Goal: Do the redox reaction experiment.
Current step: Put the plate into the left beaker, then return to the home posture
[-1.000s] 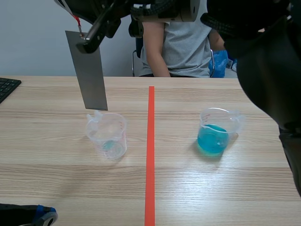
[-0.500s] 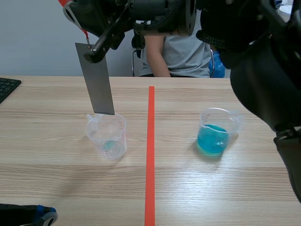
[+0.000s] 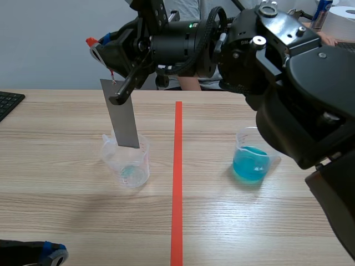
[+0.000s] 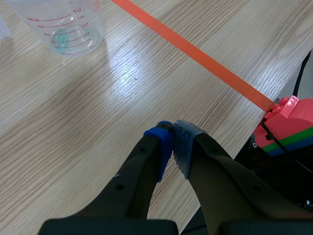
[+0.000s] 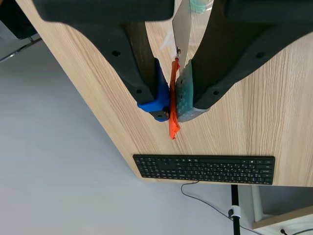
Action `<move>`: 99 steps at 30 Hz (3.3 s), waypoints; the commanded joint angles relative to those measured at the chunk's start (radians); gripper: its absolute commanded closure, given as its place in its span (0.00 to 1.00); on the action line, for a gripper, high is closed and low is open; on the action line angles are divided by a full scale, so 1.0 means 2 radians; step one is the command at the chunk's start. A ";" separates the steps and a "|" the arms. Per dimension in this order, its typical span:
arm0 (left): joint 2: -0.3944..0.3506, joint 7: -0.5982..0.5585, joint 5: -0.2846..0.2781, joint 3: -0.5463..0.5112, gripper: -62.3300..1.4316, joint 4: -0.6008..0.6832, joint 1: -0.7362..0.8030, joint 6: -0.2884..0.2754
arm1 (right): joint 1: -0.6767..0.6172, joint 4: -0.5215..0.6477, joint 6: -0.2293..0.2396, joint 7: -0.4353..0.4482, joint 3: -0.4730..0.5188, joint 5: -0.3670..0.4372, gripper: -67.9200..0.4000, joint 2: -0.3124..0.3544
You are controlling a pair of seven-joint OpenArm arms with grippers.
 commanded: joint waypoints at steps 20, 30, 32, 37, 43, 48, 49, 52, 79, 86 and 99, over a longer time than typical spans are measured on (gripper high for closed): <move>0.001 -0.007 -0.002 -0.002 0.93 0.006 -0.003 0.001 | 0.013 -0.142 -0.027 0.164 -0.009 -0.155 0.98 -0.029; 0.001 -0.007 -0.002 -0.002 0.93 0.006 -0.003 0.001 | 0.012 -0.142 -0.018 0.169 -0.039 -0.173 0.42 -0.029; 0.001 -0.007 -0.002 -0.002 0.93 0.006 -0.003 0.001 | 0.011 -0.142 -0.003 0.181 -0.049 -0.172 0.32 -0.029; 0.001 -0.007 -0.001 -0.002 0.93 0.006 -0.002 0.001 | 0.009 -0.142 0.023 0.203 -0.078 -0.142 0.05 -0.029; 0.006 0.004 -0.002 -0.002 0.93 0.003 -0.005 0.018 | 0.009 -0.141 0.023 0.189 -0.086 -0.088 0.00 -0.025; 0.024 0.006 -0.002 -0.002 0.93 0.002 -0.006 0.018 | 0.008 -0.125 0.023 0.179 -0.086 -0.023 0.00 0.013; 0.027 0.006 -0.002 -0.002 0.93 0.002 -0.006 0.018 | 0.008 -0.118 0.023 0.177 -0.086 -0.012 0.00 0.024; 0.039 0.007 -0.001 -0.002 0.93 0.002 -0.005 0.018 | -0.010 -0.089 0.023 0.176 -0.075 0.010 0.00 0.064; 0.049 0.031 -0.001 -0.002 0.93 0.001 -0.006 0.020 | -0.485 0.242 -0.068 0.181 0.287 0.189 0.00 0.401; 0.049 0.031 -0.001 -0.002 0.93 0.001 -0.006 0.020 | -0.605 0.294 -0.072 0.185 0.390 0.189 0.00 0.399; 0.021 -0.023 -0.001 -0.012 0.93 0.021 0.020 0.020 | -0.681 0.333 -0.085 0.188 0.471 0.186 0.00 0.366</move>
